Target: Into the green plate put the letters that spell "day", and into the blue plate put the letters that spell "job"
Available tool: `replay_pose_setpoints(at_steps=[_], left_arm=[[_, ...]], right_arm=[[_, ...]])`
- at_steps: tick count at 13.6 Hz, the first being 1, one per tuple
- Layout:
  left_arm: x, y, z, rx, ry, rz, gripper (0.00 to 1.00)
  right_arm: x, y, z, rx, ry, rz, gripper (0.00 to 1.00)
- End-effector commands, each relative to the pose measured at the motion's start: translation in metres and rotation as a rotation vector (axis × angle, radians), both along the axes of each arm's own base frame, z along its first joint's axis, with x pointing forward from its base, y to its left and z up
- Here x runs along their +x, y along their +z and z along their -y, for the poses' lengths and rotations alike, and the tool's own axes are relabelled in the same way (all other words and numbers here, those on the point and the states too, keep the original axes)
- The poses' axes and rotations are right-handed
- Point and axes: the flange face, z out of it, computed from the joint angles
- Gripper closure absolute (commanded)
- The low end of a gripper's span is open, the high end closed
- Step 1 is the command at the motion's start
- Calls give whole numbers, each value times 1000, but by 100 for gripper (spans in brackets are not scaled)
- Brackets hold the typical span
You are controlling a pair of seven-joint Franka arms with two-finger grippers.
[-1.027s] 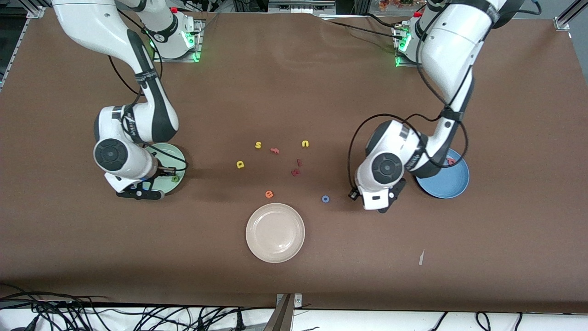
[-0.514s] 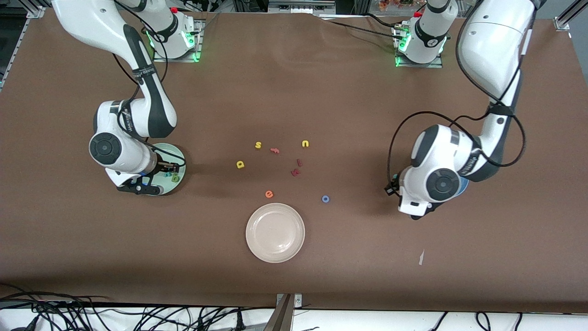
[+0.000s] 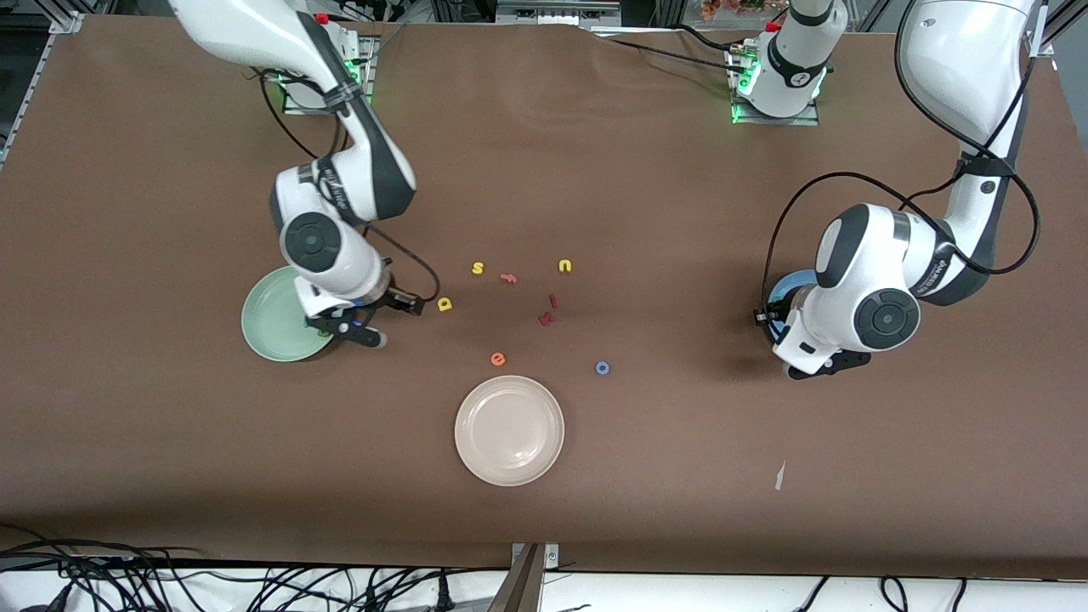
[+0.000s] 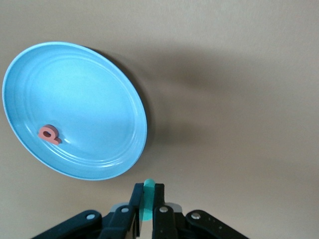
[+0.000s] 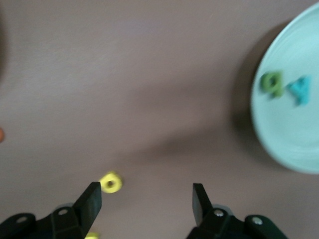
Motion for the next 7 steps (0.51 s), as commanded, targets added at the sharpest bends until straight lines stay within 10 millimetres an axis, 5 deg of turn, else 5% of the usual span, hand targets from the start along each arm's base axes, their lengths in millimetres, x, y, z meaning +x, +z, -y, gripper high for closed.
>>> replay_pose_setpoints(at_steps=[1,4,7], left_arm=[[-2,-5,-38,-25,-75,-3,100],[4,-13,-102,-59,-72,10,100],[7,-54,-123,-31,-87,7,100]], right_arm=[[2,-25,-21,-8,-129,18,18],[-11,-57,-44,-20,-247,40,19],[-16,-69,-48,-31,-276,38,19]])
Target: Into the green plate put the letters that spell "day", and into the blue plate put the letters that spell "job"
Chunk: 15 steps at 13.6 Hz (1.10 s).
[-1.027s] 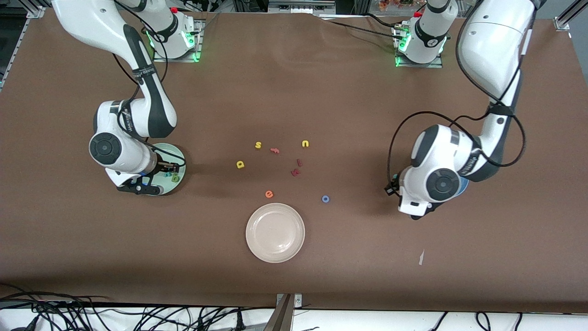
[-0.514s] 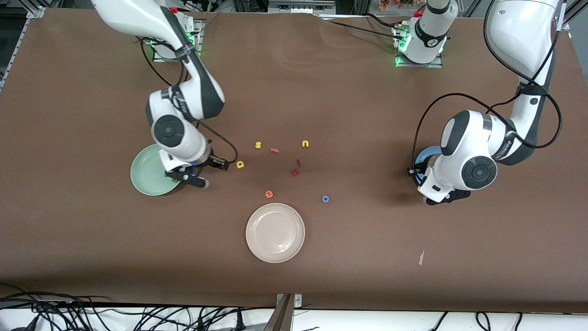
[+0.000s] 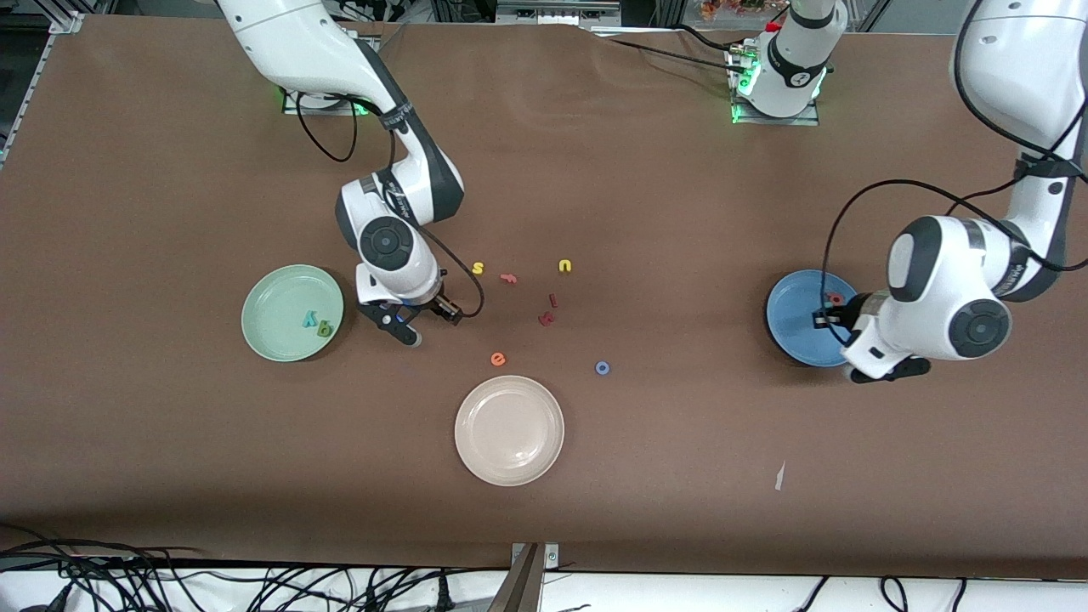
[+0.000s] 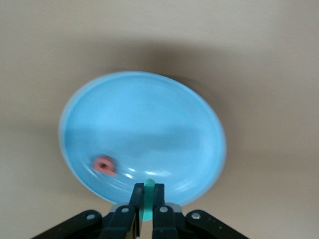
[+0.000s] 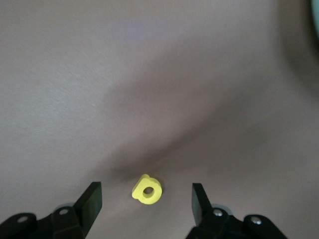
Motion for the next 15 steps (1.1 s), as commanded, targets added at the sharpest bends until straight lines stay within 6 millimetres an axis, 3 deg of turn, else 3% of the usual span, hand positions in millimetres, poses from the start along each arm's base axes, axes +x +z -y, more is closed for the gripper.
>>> replay_pose_setpoints(at_steps=[1,2,3,4,7,8,13,15], left_arm=[[1,-33,-9,27,-45,-6,100],[0,-34,-11,25,-48,-8,65],[-1,-38,-9,20,-59,-17,23],[-1,-37,-6,21,-58,-23,0],[-4,-29,-7,21,-34,-39,0],[-4,-17,0,27,-1,-31,0],[-7,13,122,7,287,15,0],[-7,21,186,-4,429,85,0]], right_arm=[[2,-3,-3,3,-34,3,19],[2,-7,-2,-1,-36,-2,19],[1,-10,-2,-4,-36,-5,19],[-2,-15,-1,-8,-35,-10,20],[-6,-28,3,1,-35,15,23],[-8,-33,2,0,-33,12,24],[-12,-33,-6,-2,-38,15,35],[-12,-33,-6,-2,-38,15,42]])
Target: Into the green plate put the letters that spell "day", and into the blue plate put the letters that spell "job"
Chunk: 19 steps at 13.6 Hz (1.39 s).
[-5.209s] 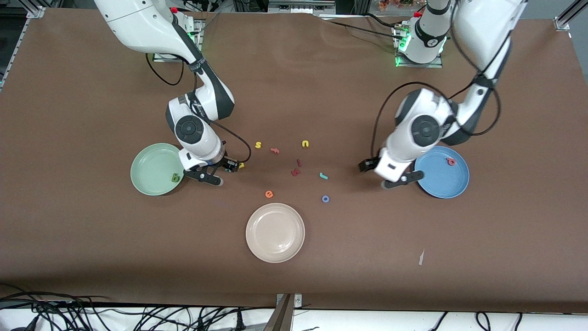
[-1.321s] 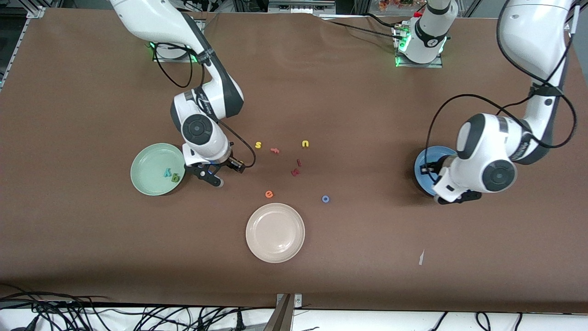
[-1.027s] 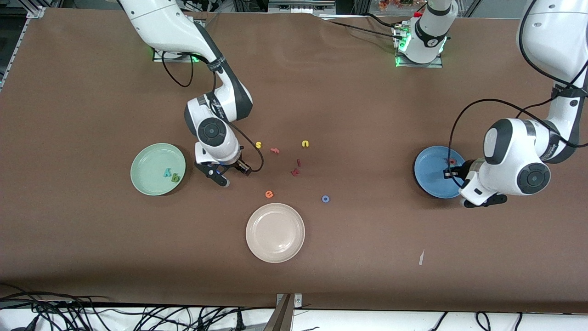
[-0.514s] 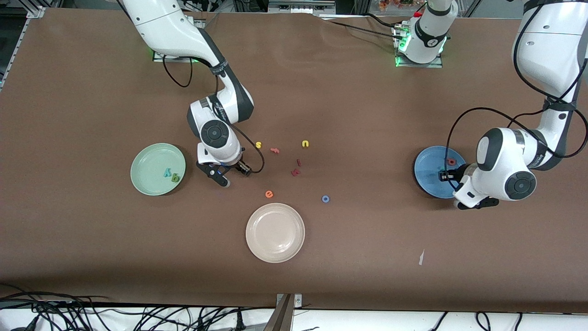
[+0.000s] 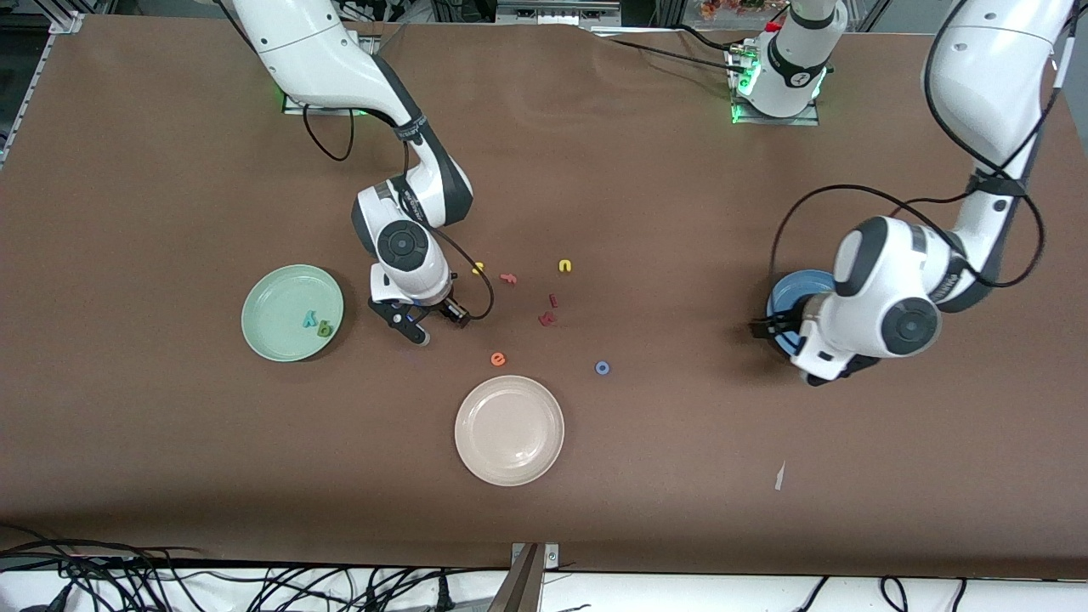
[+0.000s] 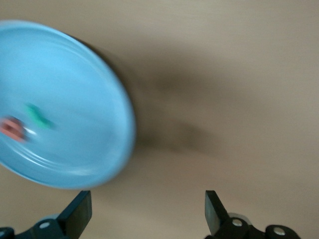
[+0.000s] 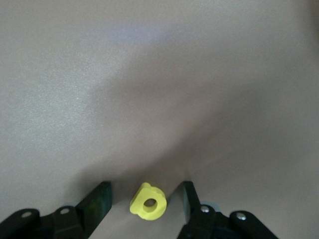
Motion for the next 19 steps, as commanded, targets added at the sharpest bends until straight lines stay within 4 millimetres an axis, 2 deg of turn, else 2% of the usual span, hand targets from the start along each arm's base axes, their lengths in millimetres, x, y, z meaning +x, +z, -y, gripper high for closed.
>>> replay_pose_setpoints(at_steps=[1,3,5,7,9,10,12,13,15,19], left_arm=[[-8,12,81,8,193,76,0],[-16,4,146,22,307,128,0],[-7,4,187,59,397,184,0],[12,2,215,69,496,228,0],[16,-16,228,109,542,248,0],[14,-22,233,138,547,267,0],[12,-42,237,195,570,292,0],[16,-49,242,201,587,305,0],[22,-57,249,197,635,307,1],[22,-80,262,199,674,293,4]], right_arm=[[-5,-5,-3,0,-14,-6,49],[-4,-3,-3,1,-2,-5,70],[-5,-3,-3,-1,10,-7,88],[-3,-1,0,0,39,-8,92],[7,11,11,4,80,-5,92],[16,21,27,-5,112,-31,92],[36,53,64,0,210,-97,92],[48,70,91,12,250,-118,92],[61,100,132,32,334,-161,92],[57,123,203,37,432,-217,91]])
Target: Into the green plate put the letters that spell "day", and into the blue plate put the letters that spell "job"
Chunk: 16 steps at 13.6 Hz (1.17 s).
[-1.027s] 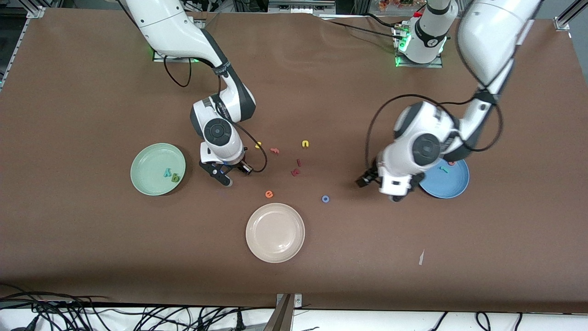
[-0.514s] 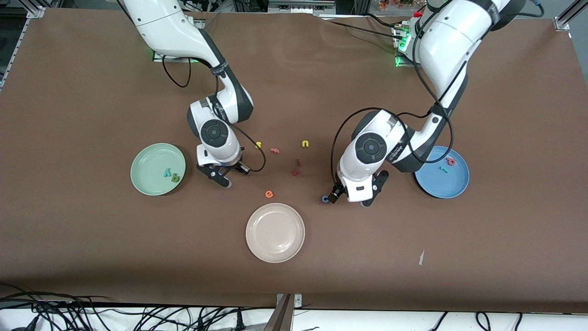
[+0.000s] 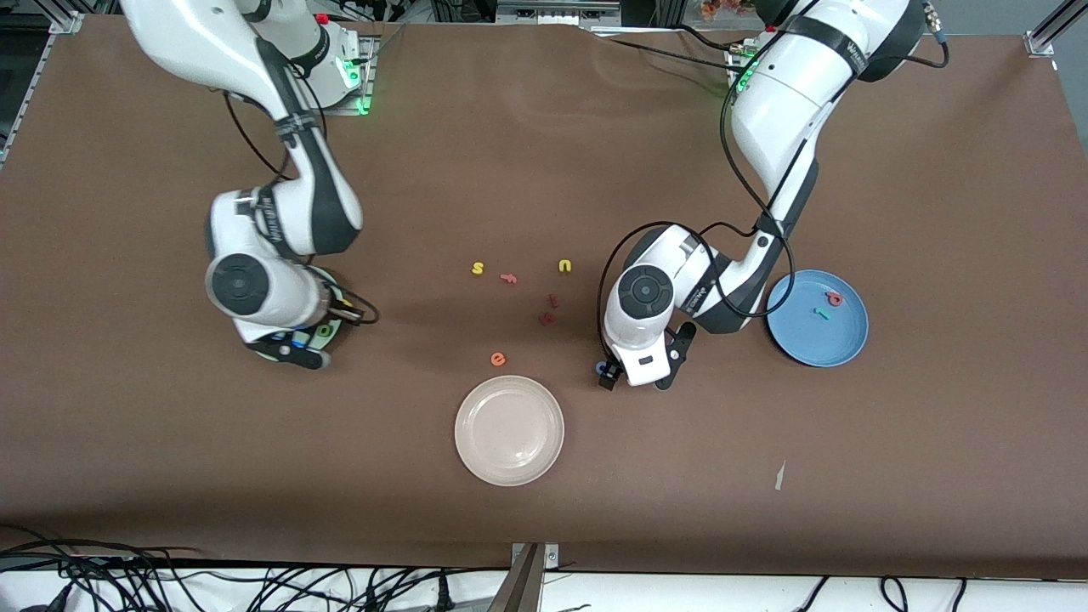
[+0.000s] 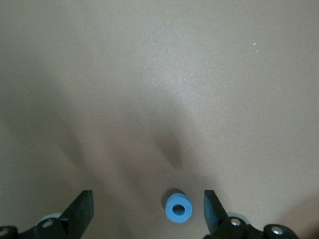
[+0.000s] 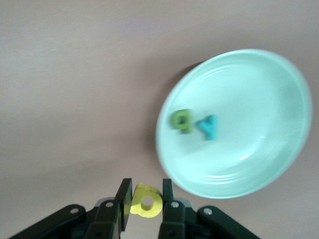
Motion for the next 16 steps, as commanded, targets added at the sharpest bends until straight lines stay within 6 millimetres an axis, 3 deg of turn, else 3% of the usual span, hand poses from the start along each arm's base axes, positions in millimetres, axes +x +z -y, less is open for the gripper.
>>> replay_pose_setpoints(at_steps=[1,5,6,7,8,11,12,14,16], left_arm=[[12,-9,11,9,35,28,4],[11,-16,21,-27,82,52,4],[10,-19,22,-30,94,53,6],[9,-20,24,-31,104,51,7],[8,-20,26,-33,114,52,9],[5,-24,30,-31,122,48,18],[5,-24,30,-31,122,48,23],[5,-24,30,-31,122,48,37],[5,-25,28,-29,121,47,49]], right_arm=[[-19,9,27,29,61,-28,91],[-51,12,53,55,52,-10,85],[-51,13,55,58,56,-9,65],[-50,15,57,55,48,-8,22],[-48,18,58,53,35,-1,0],[-43,24,57,55,38,8,0],[-35,34,55,57,48,22,0],[-14,72,48,57,57,23,0],[8,123,37,59,74,47,0]])
